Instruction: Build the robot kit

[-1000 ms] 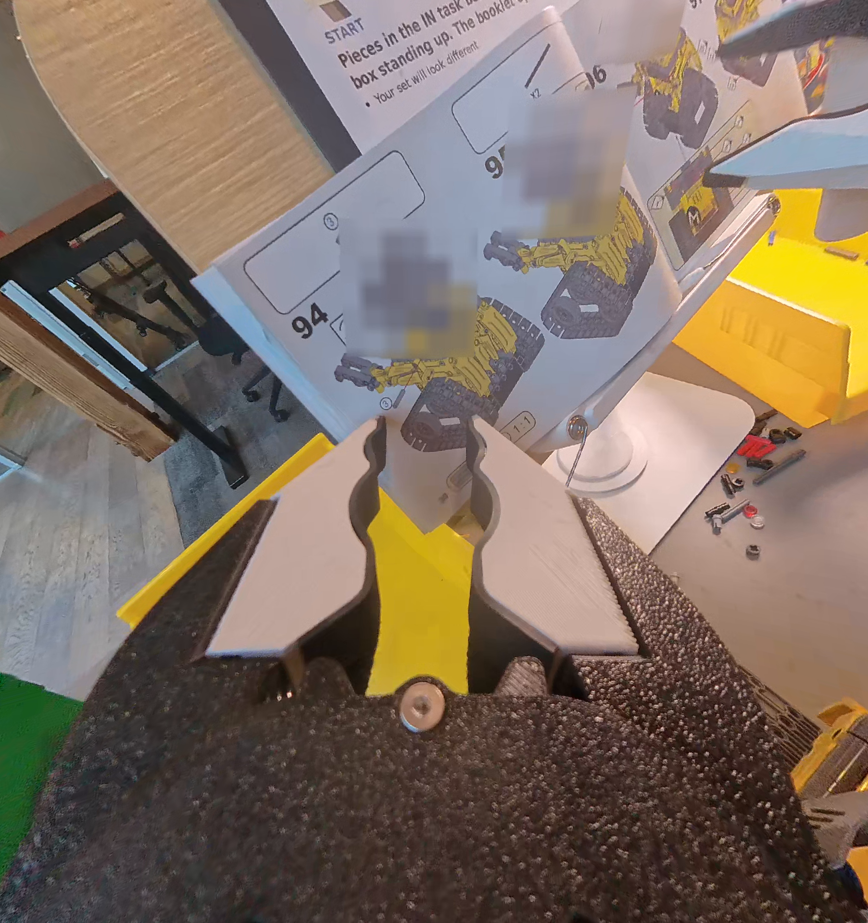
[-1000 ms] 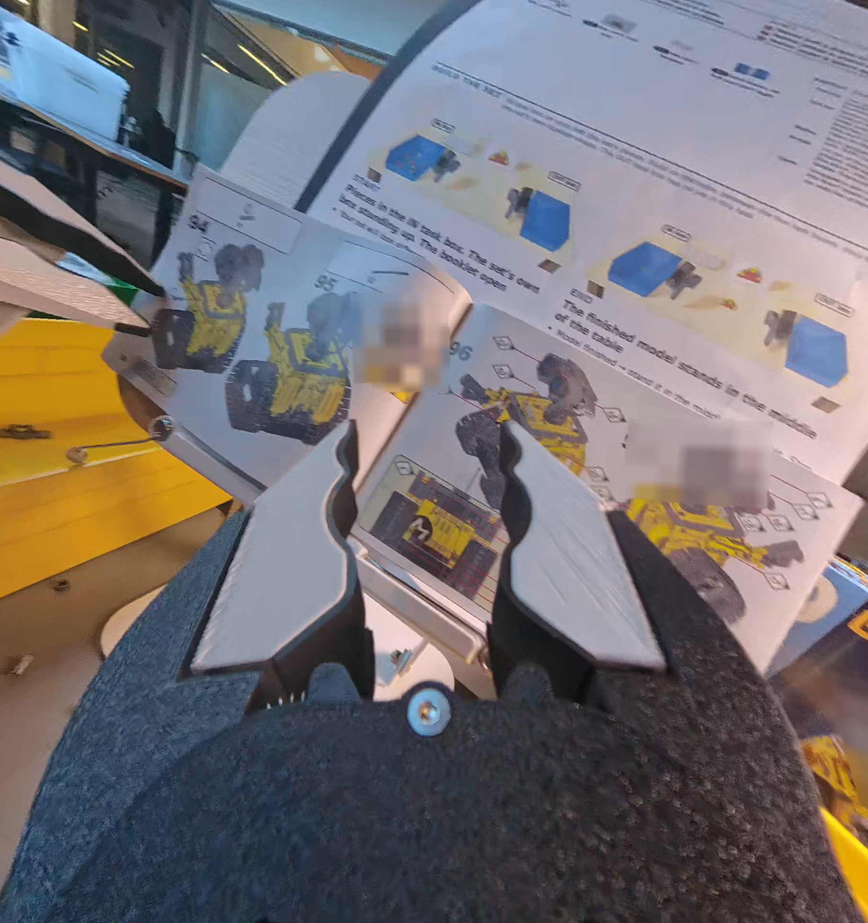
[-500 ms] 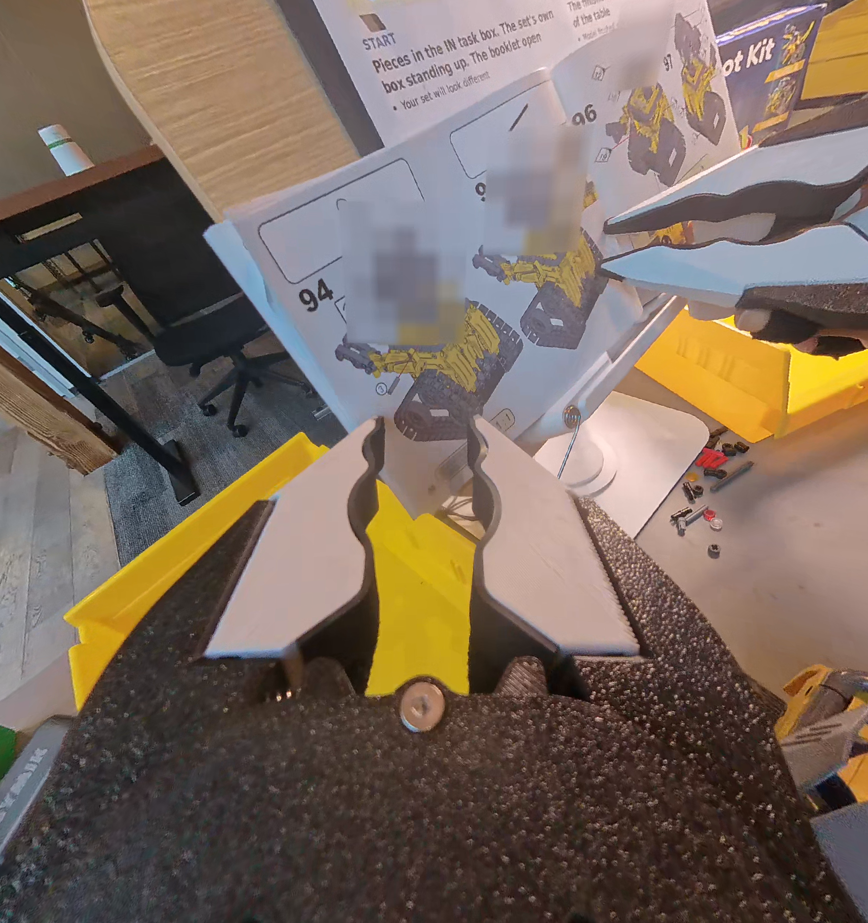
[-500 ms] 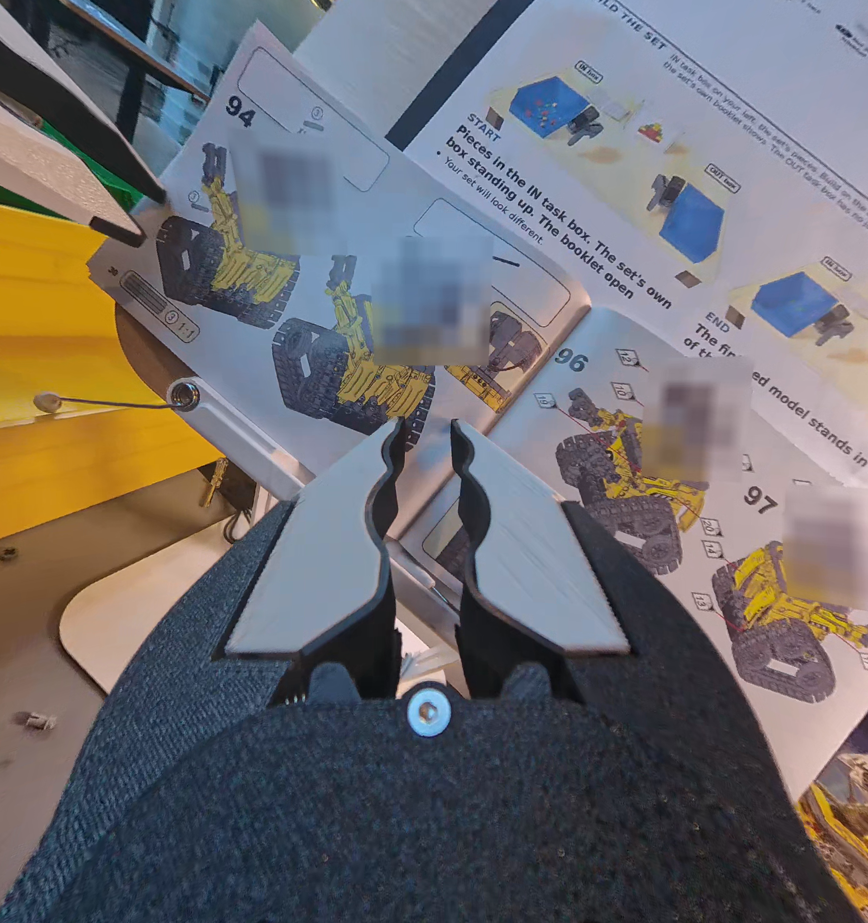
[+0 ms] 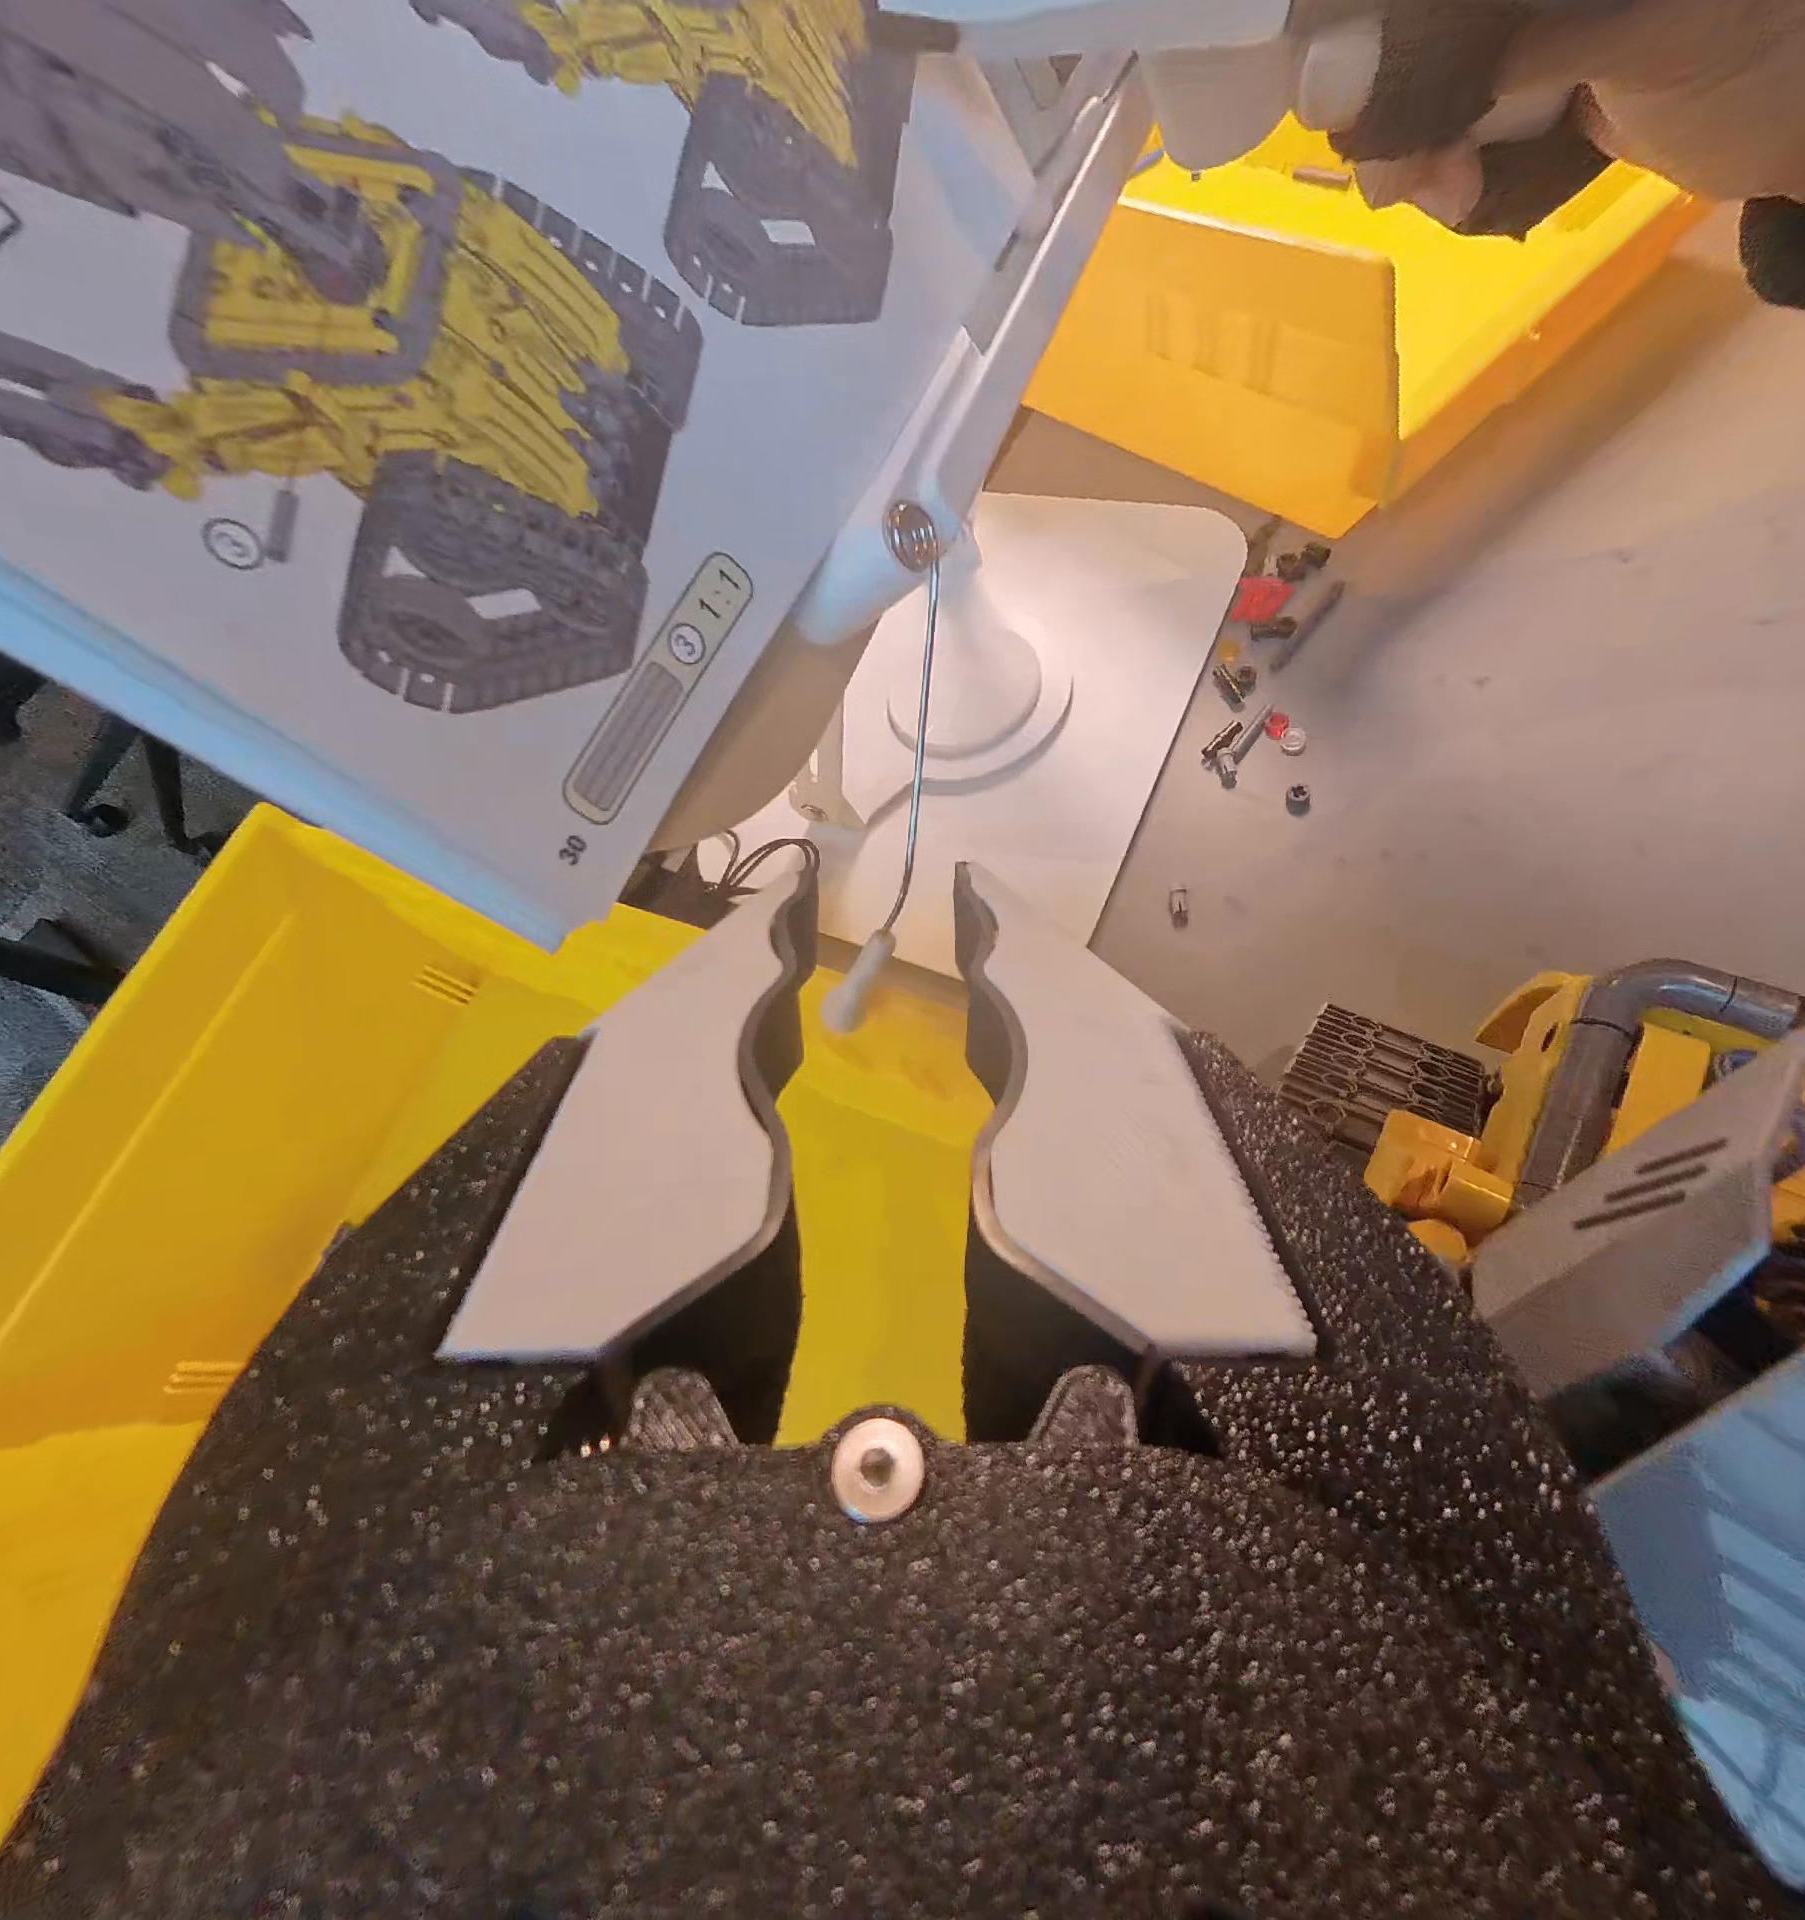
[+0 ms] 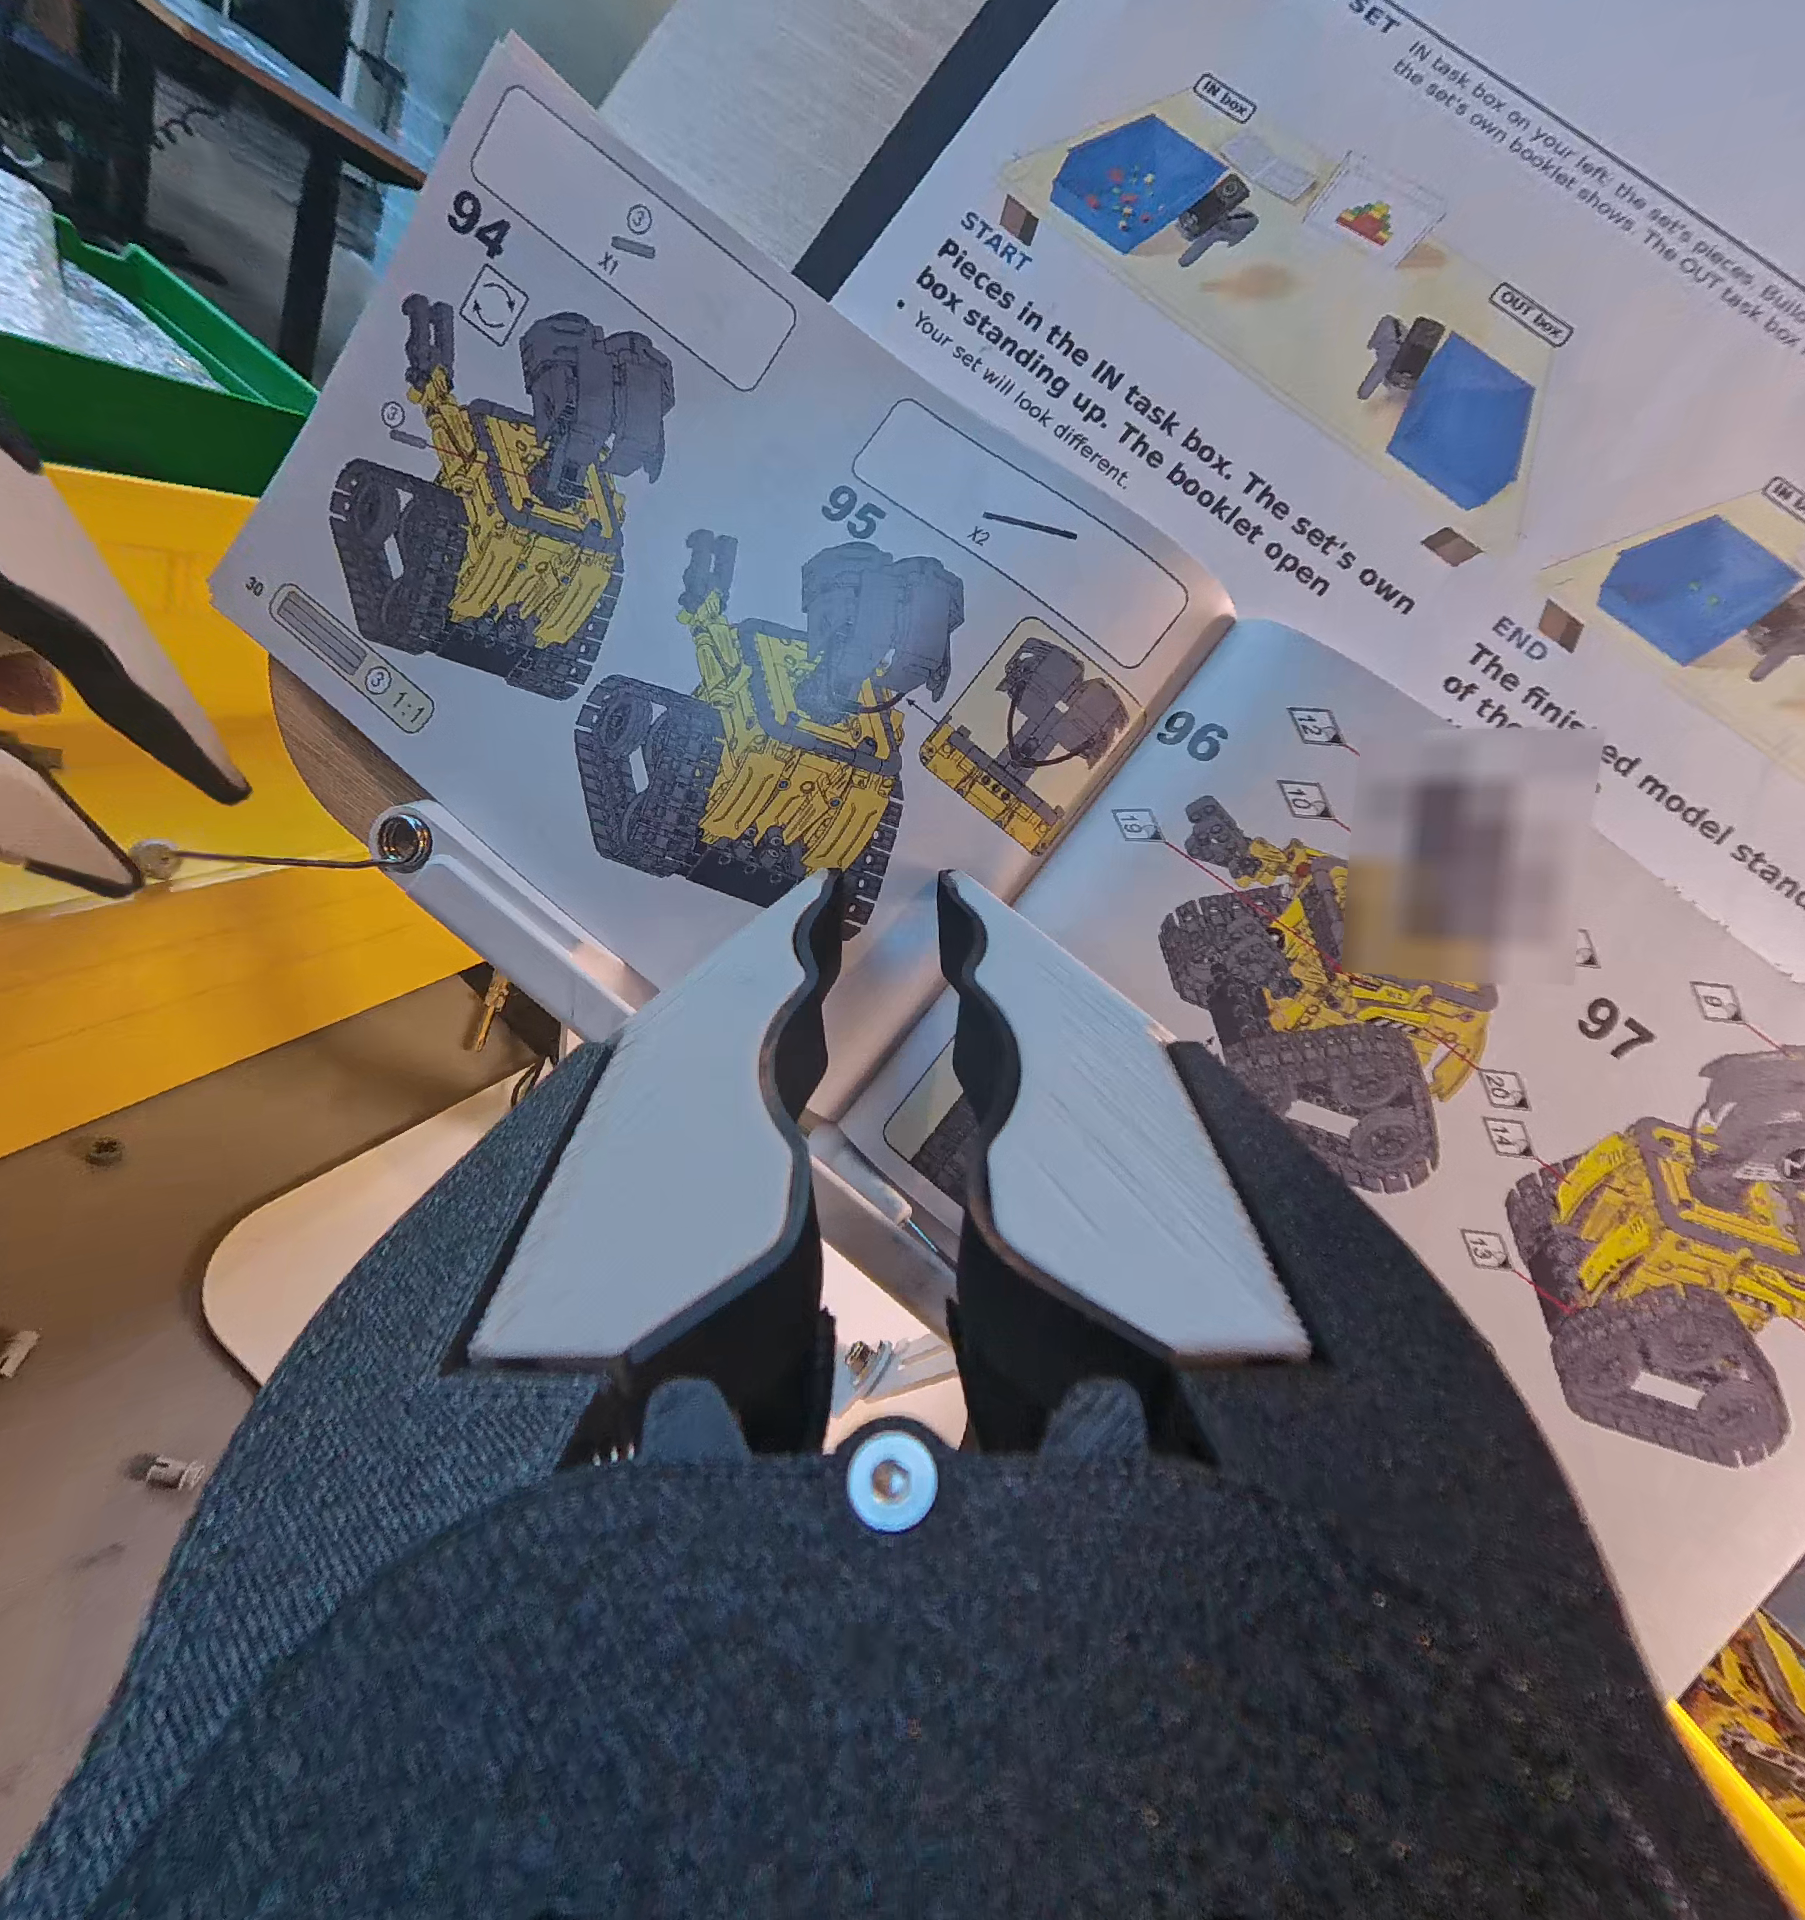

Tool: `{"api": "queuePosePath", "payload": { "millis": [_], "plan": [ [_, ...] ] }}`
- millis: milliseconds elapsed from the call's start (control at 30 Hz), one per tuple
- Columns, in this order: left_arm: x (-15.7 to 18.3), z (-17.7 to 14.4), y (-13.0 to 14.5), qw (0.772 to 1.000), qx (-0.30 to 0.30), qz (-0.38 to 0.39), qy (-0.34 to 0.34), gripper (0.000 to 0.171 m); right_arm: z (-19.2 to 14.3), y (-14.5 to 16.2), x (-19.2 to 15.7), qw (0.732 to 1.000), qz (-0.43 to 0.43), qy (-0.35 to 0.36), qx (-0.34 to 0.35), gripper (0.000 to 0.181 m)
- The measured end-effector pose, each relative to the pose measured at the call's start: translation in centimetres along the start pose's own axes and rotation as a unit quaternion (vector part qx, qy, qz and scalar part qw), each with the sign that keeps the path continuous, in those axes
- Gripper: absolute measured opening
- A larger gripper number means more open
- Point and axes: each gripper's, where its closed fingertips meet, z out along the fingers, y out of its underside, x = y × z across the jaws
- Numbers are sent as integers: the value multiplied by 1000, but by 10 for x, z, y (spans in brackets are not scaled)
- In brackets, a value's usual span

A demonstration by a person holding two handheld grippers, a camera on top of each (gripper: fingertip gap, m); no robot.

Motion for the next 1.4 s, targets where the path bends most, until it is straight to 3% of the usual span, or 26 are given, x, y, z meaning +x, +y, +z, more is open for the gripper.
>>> {"api": "queuePosePath", "payload": {
  "millis": [267, 367, 867, 1400],
  "plan": [
    [0, 18, 9, 999, -24, 29, -10, 18, 1, 0, 0, 1000, 4, -10, -7, 17],
    [-2, 20, 13, 998, -32, 41, -22, 6, 1, 0, 0, 1000, 5, -13, -7, 18],
    [-6, 9, 5, 996, -17, 80, -47, 4, 1, 1, 0, 1000, 3, -7, -6, 18],
    [-19, -9, -16, 996, 65, 29, -59, 9, 1, 1, 0, 1000, 3, -4, -4, 18]
  ]
}}
